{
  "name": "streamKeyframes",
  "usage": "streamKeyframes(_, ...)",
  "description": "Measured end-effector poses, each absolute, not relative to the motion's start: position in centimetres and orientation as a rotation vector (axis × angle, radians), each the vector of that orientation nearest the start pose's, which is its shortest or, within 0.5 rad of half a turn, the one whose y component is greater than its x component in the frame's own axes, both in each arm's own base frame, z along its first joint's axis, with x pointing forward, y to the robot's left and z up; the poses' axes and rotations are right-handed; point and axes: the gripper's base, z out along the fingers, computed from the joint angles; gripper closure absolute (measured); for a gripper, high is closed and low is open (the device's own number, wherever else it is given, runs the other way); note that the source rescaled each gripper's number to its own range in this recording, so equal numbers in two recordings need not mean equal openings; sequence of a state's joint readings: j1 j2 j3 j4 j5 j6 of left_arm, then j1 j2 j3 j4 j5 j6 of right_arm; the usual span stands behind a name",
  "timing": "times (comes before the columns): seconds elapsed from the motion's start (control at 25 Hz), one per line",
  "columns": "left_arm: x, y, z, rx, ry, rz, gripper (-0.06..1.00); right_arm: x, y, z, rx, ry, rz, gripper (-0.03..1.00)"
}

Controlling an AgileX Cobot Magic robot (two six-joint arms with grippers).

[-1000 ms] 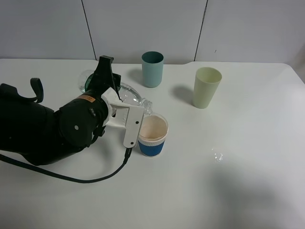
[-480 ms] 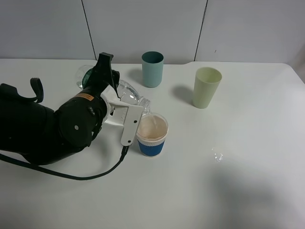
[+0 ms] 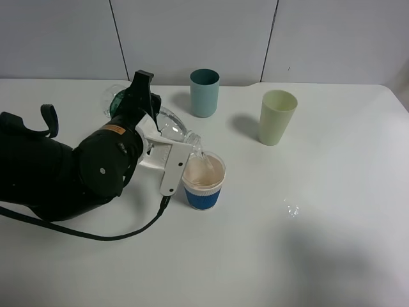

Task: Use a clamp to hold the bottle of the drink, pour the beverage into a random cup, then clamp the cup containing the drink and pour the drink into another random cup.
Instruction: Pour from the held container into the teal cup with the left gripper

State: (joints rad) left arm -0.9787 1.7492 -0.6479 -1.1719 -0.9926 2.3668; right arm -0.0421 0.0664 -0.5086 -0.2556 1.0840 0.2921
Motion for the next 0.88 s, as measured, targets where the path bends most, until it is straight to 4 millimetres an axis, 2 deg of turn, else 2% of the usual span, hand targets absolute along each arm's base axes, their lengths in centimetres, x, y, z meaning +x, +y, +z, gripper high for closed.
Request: streamKeyframes(0.88,22.1,-20.17,16.76,1.688,1.18,1.239,0.88,0.12,-2.04,28.01,0.356,2.07,-0.161,0.02)
